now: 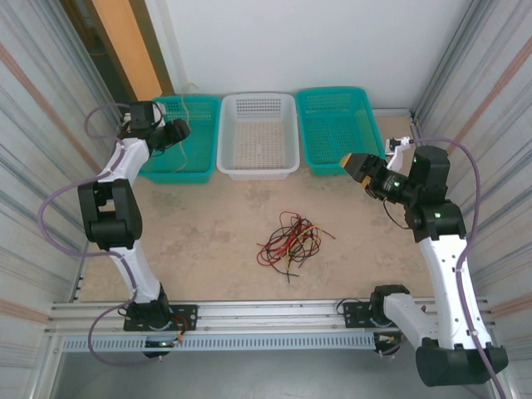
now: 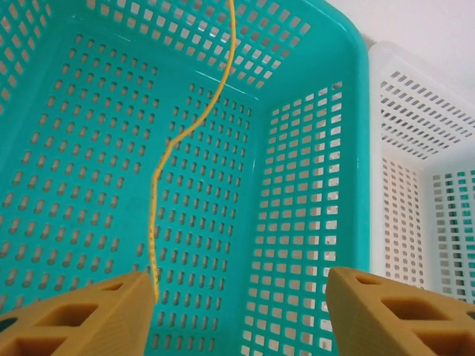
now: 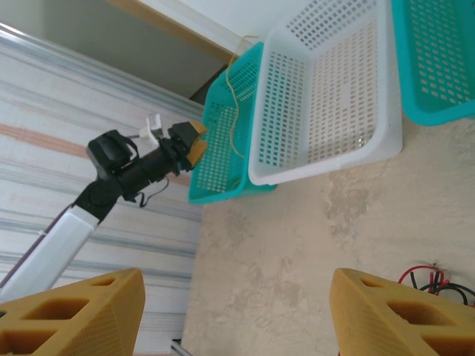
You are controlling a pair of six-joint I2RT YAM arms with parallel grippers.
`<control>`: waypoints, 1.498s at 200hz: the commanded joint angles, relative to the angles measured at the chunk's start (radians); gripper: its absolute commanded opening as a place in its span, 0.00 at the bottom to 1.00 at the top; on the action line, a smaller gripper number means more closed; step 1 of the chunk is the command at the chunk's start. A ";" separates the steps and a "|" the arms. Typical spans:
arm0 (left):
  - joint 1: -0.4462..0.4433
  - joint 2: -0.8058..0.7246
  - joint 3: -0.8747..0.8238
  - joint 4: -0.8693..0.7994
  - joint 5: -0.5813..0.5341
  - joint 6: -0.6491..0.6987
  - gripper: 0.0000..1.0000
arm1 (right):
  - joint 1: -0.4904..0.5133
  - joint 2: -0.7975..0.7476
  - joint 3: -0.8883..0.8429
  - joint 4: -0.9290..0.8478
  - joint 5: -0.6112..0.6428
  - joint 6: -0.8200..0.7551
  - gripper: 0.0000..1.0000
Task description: Untangle the cables
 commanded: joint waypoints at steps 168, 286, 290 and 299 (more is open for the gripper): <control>-0.501 -0.640 -0.587 -0.105 0.260 -0.023 0.63 | 0.723 0.472 -0.053 -0.234 0.751 0.073 0.58; -0.715 -0.279 -0.416 -0.073 0.292 -0.049 0.57 | 0.475 0.447 -0.203 -0.111 0.564 0.016 0.49; -0.717 -0.269 -0.412 -0.075 0.294 -0.049 0.56 | 0.467 0.444 -0.206 -0.110 0.560 0.005 0.49; -0.716 -0.252 -0.407 -0.079 0.305 -0.049 0.55 | 0.453 0.442 -0.214 -0.103 0.544 -0.012 0.48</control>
